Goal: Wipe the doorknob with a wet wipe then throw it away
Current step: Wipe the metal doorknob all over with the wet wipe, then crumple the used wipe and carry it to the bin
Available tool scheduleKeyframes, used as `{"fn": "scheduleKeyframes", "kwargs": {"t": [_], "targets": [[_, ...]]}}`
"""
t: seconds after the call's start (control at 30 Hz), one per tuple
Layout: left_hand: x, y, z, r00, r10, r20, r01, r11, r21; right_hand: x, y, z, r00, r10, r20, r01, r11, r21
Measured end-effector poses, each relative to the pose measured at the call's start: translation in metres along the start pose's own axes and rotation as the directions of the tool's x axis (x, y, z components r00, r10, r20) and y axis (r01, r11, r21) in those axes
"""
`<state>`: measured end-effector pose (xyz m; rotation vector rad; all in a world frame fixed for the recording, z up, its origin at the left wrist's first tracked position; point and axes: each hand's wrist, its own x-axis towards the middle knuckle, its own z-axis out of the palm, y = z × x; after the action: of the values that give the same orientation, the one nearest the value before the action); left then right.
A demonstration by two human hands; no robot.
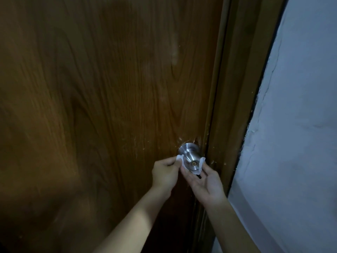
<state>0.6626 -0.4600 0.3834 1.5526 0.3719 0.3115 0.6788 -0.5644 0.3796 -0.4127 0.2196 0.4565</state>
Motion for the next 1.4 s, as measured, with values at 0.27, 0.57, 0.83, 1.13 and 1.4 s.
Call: {"fn": "scheduleKeyframes", "kwargs": {"t": [0.27, 0.57, 0.83, 1.13, 1.4], "targets": [[-0.015, -0.010, 0.011, 0.879, 0.476, -0.001, -0.447, 0.827, 0.342, -0.009, -0.007, -0.007, 0.998, 0.059, 0.026, -0.060, 0.998, 0.037], [-0.024, -0.014, 0.012, 0.764, 0.593, 0.255, -0.618, 0.557, 0.555, -0.024, -0.006, -0.019, 0.996, 0.078, 0.038, -0.076, 0.996, -0.049], [-0.065, -0.010, -0.016, 0.815, 0.343, 0.467, -0.513, 0.803, 0.305, -0.040, 0.003, -0.051, 0.990, -0.107, 0.092, 0.139, 0.857, -0.497], [-0.110, -0.006, -0.049, 0.925, 0.037, 0.377, -0.086, 0.990, 0.113, -0.107, 0.035, -0.052, 0.764, -0.335, 0.551, 0.575, -0.034, -0.818], [-0.171, -0.016, -0.087, 0.940, -0.069, 0.335, 0.073, 0.997, -0.001, -0.182, 0.061, -0.059, 0.771, -0.401, 0.495, 0.581, 0.123, -0.805]]}}
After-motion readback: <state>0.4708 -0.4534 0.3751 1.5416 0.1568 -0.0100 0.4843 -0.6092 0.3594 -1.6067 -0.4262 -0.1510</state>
